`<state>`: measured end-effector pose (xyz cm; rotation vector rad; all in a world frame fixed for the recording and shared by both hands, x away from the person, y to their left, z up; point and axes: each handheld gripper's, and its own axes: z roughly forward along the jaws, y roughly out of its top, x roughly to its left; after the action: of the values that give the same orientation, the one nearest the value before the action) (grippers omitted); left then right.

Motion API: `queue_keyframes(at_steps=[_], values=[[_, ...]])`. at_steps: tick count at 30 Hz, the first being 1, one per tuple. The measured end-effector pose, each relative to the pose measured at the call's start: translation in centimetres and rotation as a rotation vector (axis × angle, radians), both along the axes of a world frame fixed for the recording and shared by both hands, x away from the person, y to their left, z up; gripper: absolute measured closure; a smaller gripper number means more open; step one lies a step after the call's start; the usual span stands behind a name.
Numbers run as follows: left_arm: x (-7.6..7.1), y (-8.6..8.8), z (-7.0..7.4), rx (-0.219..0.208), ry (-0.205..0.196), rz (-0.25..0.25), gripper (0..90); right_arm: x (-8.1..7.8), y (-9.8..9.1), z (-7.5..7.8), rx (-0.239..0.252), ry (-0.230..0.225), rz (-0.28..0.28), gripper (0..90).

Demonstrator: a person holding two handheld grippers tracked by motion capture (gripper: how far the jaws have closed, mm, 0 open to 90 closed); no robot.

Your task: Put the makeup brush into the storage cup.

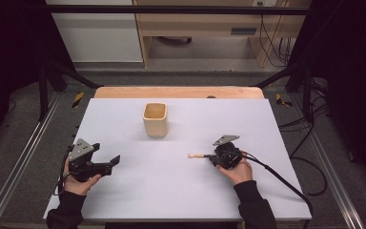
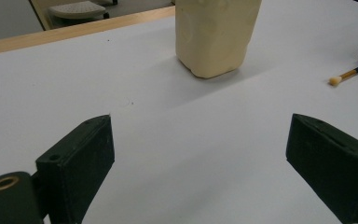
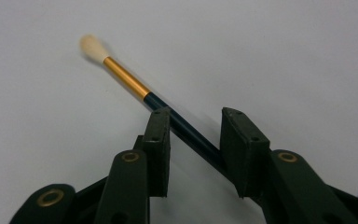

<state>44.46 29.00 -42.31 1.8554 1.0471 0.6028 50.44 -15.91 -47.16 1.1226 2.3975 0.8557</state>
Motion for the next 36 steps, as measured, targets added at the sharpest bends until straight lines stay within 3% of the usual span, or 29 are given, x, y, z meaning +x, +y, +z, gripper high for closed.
queue_keyframes(at_steps=[17, 36], values=[[-0.03, -0.06, 0.0, 0.004, -0.001, -0.004, 7.7, -0.64, 0.02, 0.38, -0.029, 0.035, -0.026, 78.2], [-0.02, -0.13, -0.04, 0.004, 0.001, -0.008, 8.0, -1.05, 0.09, 0.59, -0.005, 0.099, -0.038, 83.1]])
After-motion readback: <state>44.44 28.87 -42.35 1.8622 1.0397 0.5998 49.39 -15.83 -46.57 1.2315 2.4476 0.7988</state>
